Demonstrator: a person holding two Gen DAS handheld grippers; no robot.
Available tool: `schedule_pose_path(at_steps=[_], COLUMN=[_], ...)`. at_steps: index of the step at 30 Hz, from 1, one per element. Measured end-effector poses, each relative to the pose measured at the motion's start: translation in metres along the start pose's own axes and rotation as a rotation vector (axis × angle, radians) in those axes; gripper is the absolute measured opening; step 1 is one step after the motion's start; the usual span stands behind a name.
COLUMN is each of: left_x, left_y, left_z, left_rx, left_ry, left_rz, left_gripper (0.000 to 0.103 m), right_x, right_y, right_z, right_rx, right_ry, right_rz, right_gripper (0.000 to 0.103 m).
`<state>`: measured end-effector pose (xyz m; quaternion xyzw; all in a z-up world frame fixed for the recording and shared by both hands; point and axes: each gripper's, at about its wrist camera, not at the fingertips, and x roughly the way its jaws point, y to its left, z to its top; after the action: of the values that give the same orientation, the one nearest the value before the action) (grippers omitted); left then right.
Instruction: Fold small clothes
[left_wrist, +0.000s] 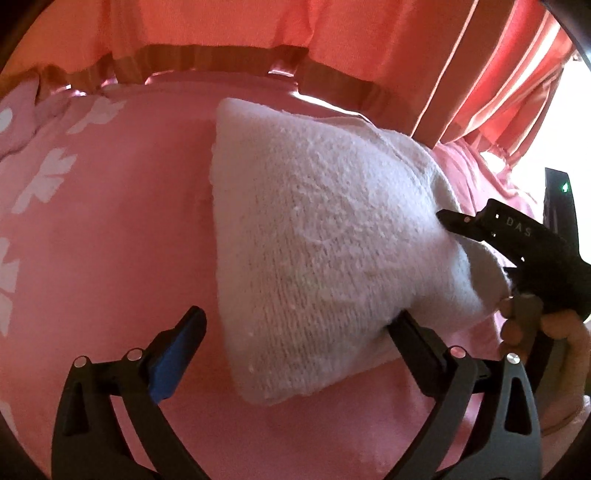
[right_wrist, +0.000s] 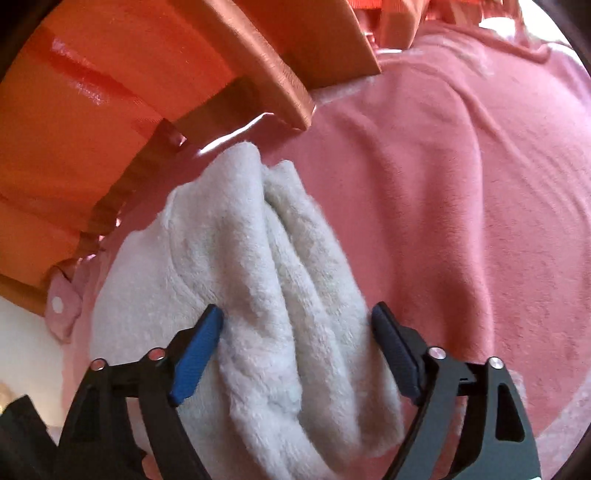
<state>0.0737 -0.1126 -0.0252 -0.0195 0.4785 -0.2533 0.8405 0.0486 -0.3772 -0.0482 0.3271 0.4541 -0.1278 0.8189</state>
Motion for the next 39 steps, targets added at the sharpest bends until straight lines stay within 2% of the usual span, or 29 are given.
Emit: schedule_pose_path(at_steps=[5, 9, 16, 20, 23, 25, 28, 33, 35, 36, 37, 38, 39], left_x=[0.004, 0.005, 0.019, 0.013, 0.007, 0.004, -0.001, 0.028, 0.04, 0.042, 0.041, 0.04, 0.037], left_y=[0.0, 0.009, 0.03, 0.042, 0.054, 0.066, 0.073, 0.053, 0.047, 0.045, 0.043, 0.039, 0.038], left_z=[0.001, 0.005, 0.01, 0.013, 0.016, 0.019, 0.025, 0.032, 0.03, 0.03, 0.03, 0.033, 0.035], left_rx=[-0.028, -0.084, -0.242, -0.328, -0.386, -0.43, -0.446, -0.384, -0.375, -0.37, -0.358, -0.326, -0.309], left_ry=[-0.001, -0.015, 0.02, 0.024, 0.024, 0.005, -0.043, 0.025, 0.053, 0.047, 0.035, 0.03, 0.026], left_rz=[-0.042, -0.127, -0.334, -0.447, -0.495, -0.498, -0.479, -0.382, -0.385, -0.378, -0.373, -0.372, -0.356], left_gripper=[0.096, 0.096, 0.098, 0.098, 0.098, 0.098, 0.098, 0.098, 0.098, 0.097, 0.093, 0.084, 0.072], right_x=[0.009, 0.009, 0.007, 0.008, 0.008, 0.009, 0.01, 0.012, 0.013, 0.012, 0.01, 0.007, 0.003], right_y=[-0.005, -0.005, -0.007, -0.008, -0.011, -0.011, -0.009, -0.001, 0.002, 0.006, 0.01, 0.015, 0.019], right_z=[-0.001, -0.002, -0.003, -0.002, 0.0, 0.002, 0.005, 0.002, 0.002, 0.0, 0.0, 0.0, -0.001], right_rx=[0.07, 0.072, 0.069, 0.067, 0.066, 0.059, 0.048, 0.034, 0.016, 0.002, -0.018, -0.038, -0.063], right_ry=[0.037, 0.039, 0.053, 0.064, 0.075, 0.08, 0.082, 0.078, 0.073, 0.069, 0.061, 0.049, 0.034], right_rz=[0.044, 0.055, 0.081, 0.098, 0.109, 0.114, 0.111, 0.105, 0.1, 0.105, 0.116, 0.117, 0.11], right_gripper=[0.086, 0.086, 0.087, 0.087, 0.087, 0.087, 0.087, 0.088, 0.083, 0.069, 0.063, 0.05, 0.041])
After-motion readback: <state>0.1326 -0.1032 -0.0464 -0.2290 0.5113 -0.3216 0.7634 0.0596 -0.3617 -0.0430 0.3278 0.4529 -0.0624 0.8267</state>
